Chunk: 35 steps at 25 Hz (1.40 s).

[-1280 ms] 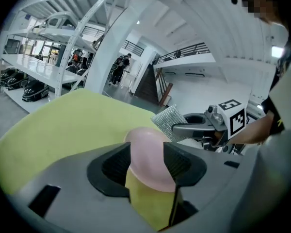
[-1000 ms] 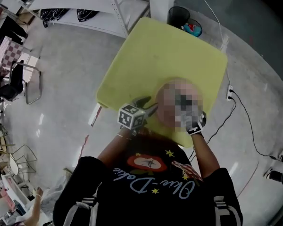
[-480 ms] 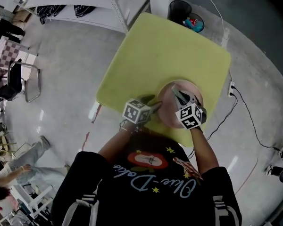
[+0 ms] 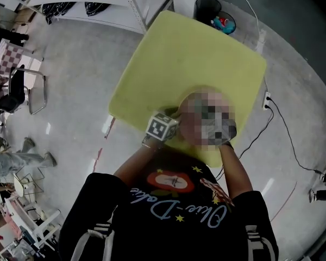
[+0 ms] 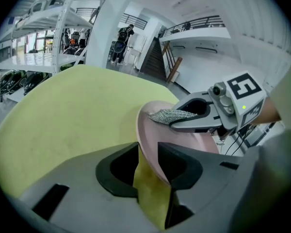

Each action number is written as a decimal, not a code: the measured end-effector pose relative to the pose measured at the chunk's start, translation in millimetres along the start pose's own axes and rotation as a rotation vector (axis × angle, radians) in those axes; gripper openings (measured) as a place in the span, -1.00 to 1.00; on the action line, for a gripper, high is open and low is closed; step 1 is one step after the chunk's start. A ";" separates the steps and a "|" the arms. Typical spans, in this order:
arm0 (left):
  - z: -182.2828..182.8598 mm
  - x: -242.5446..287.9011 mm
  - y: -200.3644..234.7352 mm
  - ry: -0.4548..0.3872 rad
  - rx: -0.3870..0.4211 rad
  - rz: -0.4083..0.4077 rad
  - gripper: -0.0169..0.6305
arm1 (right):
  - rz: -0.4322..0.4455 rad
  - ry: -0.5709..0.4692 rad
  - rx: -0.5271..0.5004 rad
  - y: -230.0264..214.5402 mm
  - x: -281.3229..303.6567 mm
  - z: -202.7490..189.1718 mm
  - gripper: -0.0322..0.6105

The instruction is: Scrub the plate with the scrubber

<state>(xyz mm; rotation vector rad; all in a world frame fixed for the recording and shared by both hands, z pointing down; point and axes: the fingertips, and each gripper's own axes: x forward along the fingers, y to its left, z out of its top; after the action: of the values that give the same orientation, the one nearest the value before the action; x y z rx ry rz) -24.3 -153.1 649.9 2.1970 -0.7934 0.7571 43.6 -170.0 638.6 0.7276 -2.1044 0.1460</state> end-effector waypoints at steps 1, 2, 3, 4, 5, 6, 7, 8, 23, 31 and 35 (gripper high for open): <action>-2.6 0.3 1.2 0.010 0.004 0.013 -0.60 | 0.010 0.011 -0.019 3.3 0.4 -0.5 -0.70; -4.9 1.0 2.9 0.016 0.006 0.026 -0.65 | 0.021 0.023 -0.040 6.6 1.3 -1.5 -0.70; -6.3 1.9 4.5 0.015 0.003 0.036 -0.69 | 0.030 0.036 -0.062 9.6 2.2 -2.8 -0.70; -6.7 2.4 5.6 0.012 -0.004 0.042 -0.72 | 0.037 0.048 -0.083 12.1 3.0 -4.2 -0.70; -6.5 2.7 5.6 0.008 -0.011 0.047 -0.74 | 0.042 0.061 -0.108 14.5 3.2 -5.8 -0.70; -6.0 2.7 4.7 0.008 -0.014 0.051 -0.74 | 0.046 0.073 -0.135 16.9 3.1 -7.6 -0.70; -5.3 2.5 3.0 0.012 -0.014 0.056 -0.74 | 0.048 0.084 -0.163 19.2 2.9 -9.9 -0.70; -4.6 2.7 1.6 0.016 -0.011 0.063 -0.74 | 0.051 0.093 -0.189 21.3 2.8 -12.2 -0.69; -6.1 -0.4 1.5 0.000 -0.031 0.178 -0.79 | 0.157 0.104 -0.283 70.7 -12.8 -22.7 -0.69; -5.8 -0.1 5.5 -0.004 -0.035 0.195 -0.80 | 0.207 0.102 -0.272 88.2 -17.0 -24.0 -0.69; -5.3 -0.3 4.9 -0.005 -0.043 0.196 -0.81 | 0.250 0.109 -0.256 100.8 -22.1 -25.2 -0.68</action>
<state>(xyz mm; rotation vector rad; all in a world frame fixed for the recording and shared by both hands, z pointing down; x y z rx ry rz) -29.4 -151.9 654.8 2.1045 -1.0292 0.8224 16.0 -68.4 652.6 0.2976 -2.0546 0.0485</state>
